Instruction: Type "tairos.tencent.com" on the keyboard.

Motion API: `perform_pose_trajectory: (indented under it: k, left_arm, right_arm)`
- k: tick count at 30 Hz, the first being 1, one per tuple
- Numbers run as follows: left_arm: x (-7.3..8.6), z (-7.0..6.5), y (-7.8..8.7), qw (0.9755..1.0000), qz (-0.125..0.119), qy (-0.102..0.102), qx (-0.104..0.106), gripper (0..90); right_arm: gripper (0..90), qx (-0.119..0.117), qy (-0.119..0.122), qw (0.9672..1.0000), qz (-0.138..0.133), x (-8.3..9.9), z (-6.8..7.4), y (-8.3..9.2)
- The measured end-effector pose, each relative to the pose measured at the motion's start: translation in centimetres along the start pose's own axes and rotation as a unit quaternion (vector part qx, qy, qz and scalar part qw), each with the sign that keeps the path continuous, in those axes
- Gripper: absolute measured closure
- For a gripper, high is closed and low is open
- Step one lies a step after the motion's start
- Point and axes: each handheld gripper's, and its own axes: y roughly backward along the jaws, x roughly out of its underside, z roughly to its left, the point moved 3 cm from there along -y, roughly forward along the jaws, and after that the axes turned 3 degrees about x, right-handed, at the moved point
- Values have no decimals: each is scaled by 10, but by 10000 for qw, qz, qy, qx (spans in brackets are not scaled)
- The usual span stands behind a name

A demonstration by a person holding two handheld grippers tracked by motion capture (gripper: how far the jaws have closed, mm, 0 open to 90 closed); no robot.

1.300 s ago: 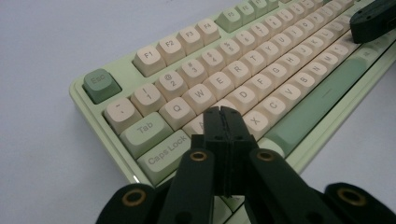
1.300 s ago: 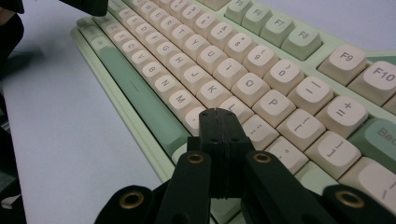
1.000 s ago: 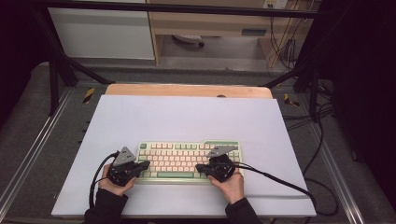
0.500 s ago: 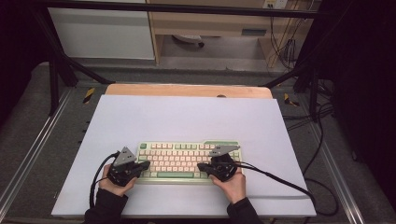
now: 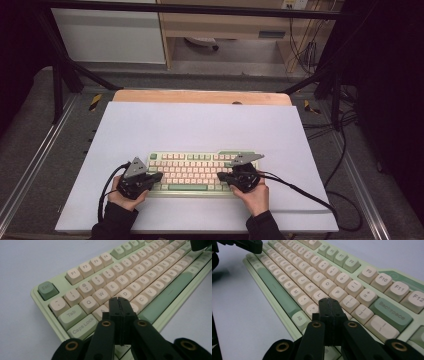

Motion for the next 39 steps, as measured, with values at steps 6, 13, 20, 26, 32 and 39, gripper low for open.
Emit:
perform_pose_trajectory:
  k: [6,13,20,26,32,39]
  left_arm:
    - [-3,-4,-4,10000,-8,-37,23,900]
    - [-9,-12,-12,9999,8,-88,86,899]
    - [-13,-21,-21,9997,51,-159,164,899]
    - [-14,-25,-26,9996,82,-201,194,900]
    - [-13,-27,-28,9994,126,-240,203,900]
    - [-12,-29,-30,9993,150,-297,178,899]
  right_arm:
    - [900,34,-33,10000,-20,2,-3,3]
    - [900,26,-33,10000,-11,2,-4,4]
    - [900,16,-29,10000,-24,2,-4,4]
    - [900,15,-37,10000,-15,2,-4,3]
    - [900,15,-30,10000,-16,2,-4,3]
    - [900,23,-30,10000,-13,2,-4,4]
